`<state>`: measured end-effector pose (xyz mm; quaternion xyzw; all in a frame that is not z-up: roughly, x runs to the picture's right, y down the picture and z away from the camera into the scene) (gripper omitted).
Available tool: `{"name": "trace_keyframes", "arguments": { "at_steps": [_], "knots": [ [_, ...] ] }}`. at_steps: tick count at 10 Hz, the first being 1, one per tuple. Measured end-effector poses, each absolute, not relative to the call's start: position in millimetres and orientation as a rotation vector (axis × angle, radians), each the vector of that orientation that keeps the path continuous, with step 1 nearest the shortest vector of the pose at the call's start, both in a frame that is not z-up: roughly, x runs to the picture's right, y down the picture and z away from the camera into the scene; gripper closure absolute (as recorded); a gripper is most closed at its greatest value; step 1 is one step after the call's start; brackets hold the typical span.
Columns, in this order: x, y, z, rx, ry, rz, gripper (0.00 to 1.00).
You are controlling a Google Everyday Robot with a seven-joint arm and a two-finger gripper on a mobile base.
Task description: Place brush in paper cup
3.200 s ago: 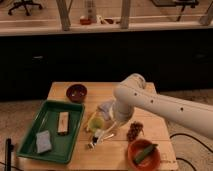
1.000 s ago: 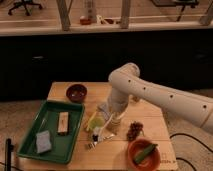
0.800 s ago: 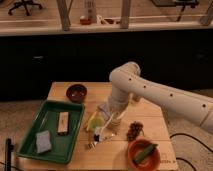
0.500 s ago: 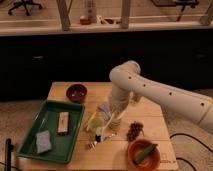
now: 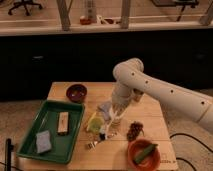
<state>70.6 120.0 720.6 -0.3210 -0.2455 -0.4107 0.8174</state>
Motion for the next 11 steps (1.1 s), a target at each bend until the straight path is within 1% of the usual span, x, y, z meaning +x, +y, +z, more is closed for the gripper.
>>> {"name": "trace_keyframes", "arguments": {
  "at_steps": [6, 11],
  "knots": [
    [70.9, 98.9, 749.4, -0.694, -0.56, -0.896, 1.0],
    [82.6, 83.5, 761.8, -0.703, -0.579, -0.851, 1.0]
  ]
}}
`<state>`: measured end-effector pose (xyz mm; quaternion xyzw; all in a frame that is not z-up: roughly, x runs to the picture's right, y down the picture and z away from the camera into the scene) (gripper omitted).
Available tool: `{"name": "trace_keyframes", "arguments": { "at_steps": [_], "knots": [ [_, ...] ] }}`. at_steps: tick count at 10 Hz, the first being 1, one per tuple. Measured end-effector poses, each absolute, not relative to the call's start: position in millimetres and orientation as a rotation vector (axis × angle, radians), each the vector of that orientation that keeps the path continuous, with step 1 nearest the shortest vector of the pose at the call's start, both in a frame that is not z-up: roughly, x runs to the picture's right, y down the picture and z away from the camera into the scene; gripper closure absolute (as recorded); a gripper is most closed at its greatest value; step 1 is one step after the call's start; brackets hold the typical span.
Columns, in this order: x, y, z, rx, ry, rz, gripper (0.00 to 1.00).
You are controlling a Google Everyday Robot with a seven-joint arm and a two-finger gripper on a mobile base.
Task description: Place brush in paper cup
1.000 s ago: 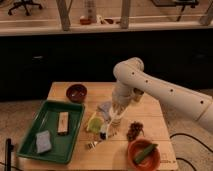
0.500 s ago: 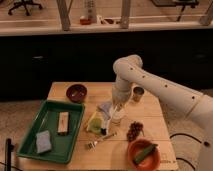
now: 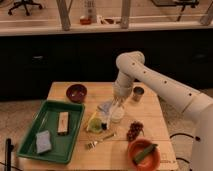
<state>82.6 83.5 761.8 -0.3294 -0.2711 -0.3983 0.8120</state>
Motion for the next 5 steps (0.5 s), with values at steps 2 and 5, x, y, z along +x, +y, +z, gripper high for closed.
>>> {"name": "trace_keyframes", "arguments": {
  "at_steps": [2, 5],
  "knots": [
    [88.3, 80.3, 767.3, -0.711, -0.585, -0.829, 1.0],
    [100.8, 75.8, 773.8, -0.716, -0.596, -0.776, 0.87]
  ]
}}
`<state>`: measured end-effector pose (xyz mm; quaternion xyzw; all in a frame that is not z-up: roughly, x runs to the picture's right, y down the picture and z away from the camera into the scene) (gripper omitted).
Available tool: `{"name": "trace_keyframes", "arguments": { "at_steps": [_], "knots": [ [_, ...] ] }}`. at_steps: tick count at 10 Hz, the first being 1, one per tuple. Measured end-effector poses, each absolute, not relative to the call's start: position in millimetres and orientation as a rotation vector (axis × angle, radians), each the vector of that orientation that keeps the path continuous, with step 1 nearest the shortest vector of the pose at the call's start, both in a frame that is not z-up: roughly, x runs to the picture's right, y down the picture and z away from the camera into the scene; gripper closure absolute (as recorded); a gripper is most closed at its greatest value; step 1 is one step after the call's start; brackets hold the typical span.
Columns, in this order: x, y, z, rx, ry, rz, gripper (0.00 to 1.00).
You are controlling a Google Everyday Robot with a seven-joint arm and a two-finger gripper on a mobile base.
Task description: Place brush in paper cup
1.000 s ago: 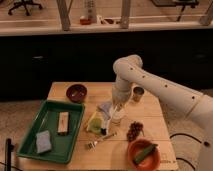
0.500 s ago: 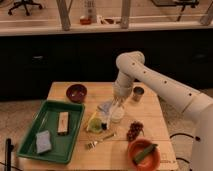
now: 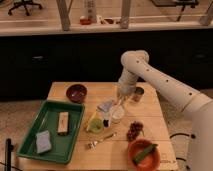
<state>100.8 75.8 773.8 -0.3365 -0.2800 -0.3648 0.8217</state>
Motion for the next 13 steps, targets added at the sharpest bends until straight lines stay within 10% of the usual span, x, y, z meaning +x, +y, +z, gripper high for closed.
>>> {"name": "trace_keyframes", "arguments": {
  "at_steps": [6, 13],
  "knots": [
    [108.6, 73.2, 770.4, -0.727, -0.613, -0.74, 0.22],
    [111.0, 76.7, 762.1, -0.75, -0.611, -0.751, 0.2]
  ]
}}
